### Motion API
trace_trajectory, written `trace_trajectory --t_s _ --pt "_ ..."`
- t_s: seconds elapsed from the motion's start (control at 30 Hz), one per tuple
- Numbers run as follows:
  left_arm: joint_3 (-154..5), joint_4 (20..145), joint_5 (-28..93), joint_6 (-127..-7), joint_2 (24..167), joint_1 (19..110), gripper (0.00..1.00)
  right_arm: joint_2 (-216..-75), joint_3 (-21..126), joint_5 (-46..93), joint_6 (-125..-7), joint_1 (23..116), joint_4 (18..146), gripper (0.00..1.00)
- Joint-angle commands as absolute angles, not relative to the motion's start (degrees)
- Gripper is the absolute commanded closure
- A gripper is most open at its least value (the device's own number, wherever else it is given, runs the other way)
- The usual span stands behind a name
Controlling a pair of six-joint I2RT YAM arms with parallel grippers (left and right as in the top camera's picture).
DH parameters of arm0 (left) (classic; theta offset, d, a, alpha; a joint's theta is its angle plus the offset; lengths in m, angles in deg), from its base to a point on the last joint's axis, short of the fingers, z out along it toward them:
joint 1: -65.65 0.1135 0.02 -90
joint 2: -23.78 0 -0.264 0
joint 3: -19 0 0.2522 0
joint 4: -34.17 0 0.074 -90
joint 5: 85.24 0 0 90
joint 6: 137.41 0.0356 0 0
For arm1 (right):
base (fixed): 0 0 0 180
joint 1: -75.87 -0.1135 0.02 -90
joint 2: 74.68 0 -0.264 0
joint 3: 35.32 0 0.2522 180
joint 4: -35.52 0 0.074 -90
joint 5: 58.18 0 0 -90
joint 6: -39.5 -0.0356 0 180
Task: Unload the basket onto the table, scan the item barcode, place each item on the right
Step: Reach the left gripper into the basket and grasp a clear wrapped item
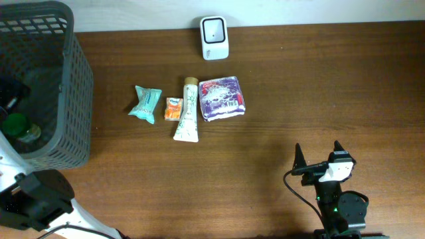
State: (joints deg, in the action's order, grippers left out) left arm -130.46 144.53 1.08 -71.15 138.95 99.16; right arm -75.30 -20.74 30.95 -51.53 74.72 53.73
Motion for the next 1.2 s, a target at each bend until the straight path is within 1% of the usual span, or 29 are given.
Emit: trace_trajectory --t_s 0.0,0.1,0.23,0.47,0.53,0.6,0.73,0.9,1.0,1.07,1.13,1.17 --pt "-122.81 144.2 -2.4 -76.57 137.86 98.99 0.09 -74.99 -21.24 31.46 -51.4 75.1 53.79 0.01" --pt "-117.52 143.24 -8.23 -82.67 137.86 99.1 0.09 -74.97 -21.24 31.46 -51.4 75.1 53.79 0.01" --pt "-110.55 137.38 -8.36 -82.78 137.88 99.21 0.09 -74.99 -21.24 31.46 -51.4 75.1 53.79 0.01" --pt "-103.21 127.02 -10.13 -82.76 138.08 100.61 0.1 -74.97 -21.24 31.46 -51.4 75.1 53.79 0.01" --pt "-102.9 126.39 -15.12 -82.76 138.1 101.11 0.15 -74.97 -21.24 31.43 -51.4 75.1 53.79 0.01" --pt "-102.9 126.41 -17.76 -82.76 138.08 101.09 0.16 -74.99 -21.24 31.46 -51.4 75.1 53.79 0.01" --pt "-102.9 126.74 -17.37 -82.76 138.08 101.09 0.36 -74.97 -21.24 31.46 -51.4 75.1 53.79 0.01" --pt "-102.4 127.07 -19.6 -82.78 138.08 101.09 0.37 -74.97 -21.24 31.46 -51.4 75.1 53.79 0.01" --pt "-100.08 125.23 -20.17 -82.8 138.1 101.09 0.38 -74.97 -21.24 31.46 -51.4 75.1 53.79 0.01" --pt "-97.26 122.28 -20.15 -82.74 138.23 101.09 0.43 -74.99 -21.24 31.46 -51.43 75.1 53.79 0.01" --pt "-94.81 119.68 -19.88 -82.72 138.23 101.09 0.53 -74.99 -21.24 31.46 -51.4 75.1 53.79 0.01" --pt "-94.0 118.41 -19.64 -82.54 138.23 101.09 0.55 -74.99 -21.24 31.46 -51.4 75.1 53.79 0.01"
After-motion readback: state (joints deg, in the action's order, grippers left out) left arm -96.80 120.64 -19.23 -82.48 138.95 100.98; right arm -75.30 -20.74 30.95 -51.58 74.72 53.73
